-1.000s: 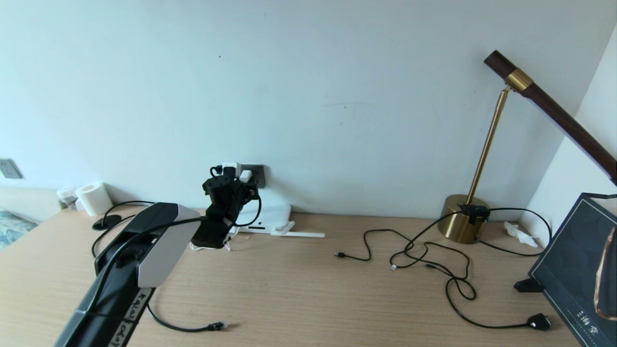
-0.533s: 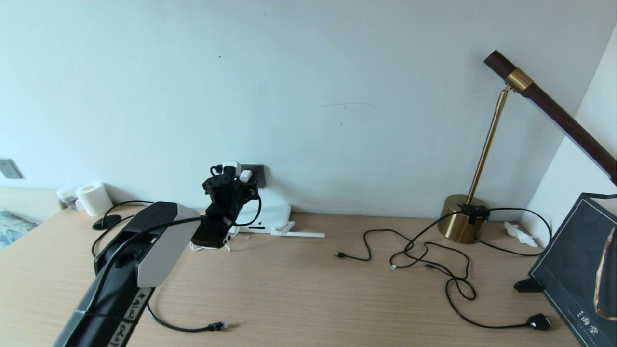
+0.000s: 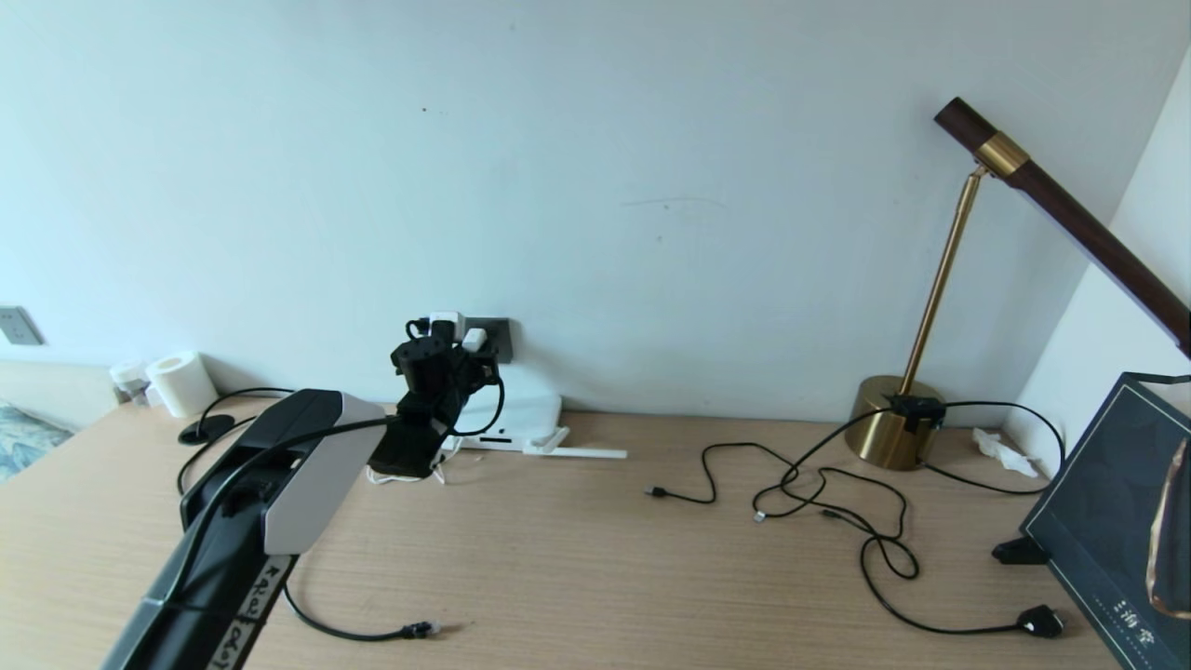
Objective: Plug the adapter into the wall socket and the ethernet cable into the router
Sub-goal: Plug plug into socket
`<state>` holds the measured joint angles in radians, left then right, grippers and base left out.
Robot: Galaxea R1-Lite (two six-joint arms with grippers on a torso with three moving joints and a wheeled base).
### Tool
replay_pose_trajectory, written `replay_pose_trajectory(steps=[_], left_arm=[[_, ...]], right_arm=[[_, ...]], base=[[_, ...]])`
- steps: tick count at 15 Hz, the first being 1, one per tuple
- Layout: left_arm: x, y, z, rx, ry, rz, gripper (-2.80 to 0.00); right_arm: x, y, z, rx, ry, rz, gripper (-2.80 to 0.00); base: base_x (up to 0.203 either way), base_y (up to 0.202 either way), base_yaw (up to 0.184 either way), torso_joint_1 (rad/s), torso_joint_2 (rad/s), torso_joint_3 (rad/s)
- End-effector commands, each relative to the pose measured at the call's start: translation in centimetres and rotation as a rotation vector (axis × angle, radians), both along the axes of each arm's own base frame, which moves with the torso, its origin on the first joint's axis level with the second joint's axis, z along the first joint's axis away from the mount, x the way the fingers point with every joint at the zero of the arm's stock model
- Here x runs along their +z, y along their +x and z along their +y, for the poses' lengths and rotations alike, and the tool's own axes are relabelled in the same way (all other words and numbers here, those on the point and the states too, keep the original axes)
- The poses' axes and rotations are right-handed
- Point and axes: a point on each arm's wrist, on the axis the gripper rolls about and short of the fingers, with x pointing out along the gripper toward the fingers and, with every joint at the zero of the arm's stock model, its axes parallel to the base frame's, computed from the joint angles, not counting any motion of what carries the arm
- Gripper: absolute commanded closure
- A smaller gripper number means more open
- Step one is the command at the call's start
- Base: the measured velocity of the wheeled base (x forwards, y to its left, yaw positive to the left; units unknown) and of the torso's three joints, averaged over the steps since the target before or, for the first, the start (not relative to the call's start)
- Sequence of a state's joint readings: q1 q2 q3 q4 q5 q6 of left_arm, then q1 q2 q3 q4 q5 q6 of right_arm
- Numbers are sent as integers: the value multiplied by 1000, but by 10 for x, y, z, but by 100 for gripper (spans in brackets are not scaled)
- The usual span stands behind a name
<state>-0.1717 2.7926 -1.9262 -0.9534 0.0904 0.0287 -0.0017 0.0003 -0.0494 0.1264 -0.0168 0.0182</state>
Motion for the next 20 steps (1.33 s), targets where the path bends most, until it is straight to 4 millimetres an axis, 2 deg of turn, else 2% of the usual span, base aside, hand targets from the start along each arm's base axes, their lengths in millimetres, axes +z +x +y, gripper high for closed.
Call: replay_pose_trajectory(steps=[1, 3, 8, 11, 15, 19, 20], left_arm=[[3, 0, 0, 0, -1, -8, 0], [8, 0, 0, 0, 0, -10, 0], [-1, 0, 0, 0, 2, 3, 0], [7, -1, -3, -4, 1, -7, 0], [-6, 0, -2, -1, 9, 8, 0], [9, -1, -2, -2, 6, -13, 0], [6, -1, -2, -2, 6, -9, 0]], right_arm=[[0, 0, 0, 0, 0, 1, 0], [0, 0, 0, 0, 0, 1, 0], [0, 0, 0, 0, 0, 1, 0], [0, 0, 0, 0, 0, 1, 0], [0, 0, 0, 0, 0, 2, 0], [0, 0, 0, 0, 0, 1, 0], [0, 0, 0, 0, 0, 1, 0]], base=[[0, 0, 0, 0, 0, 0], [0, 0, 0, 0, 0, 0], [0, 0, 0, 0, 0, 0], [0, 0, 0, 0, 0, 0], [0, 0, 0, 0, 0, 0], [0, 0, 0, 0, 0, 0], [0, 0, 0, 0, 0, 0]])
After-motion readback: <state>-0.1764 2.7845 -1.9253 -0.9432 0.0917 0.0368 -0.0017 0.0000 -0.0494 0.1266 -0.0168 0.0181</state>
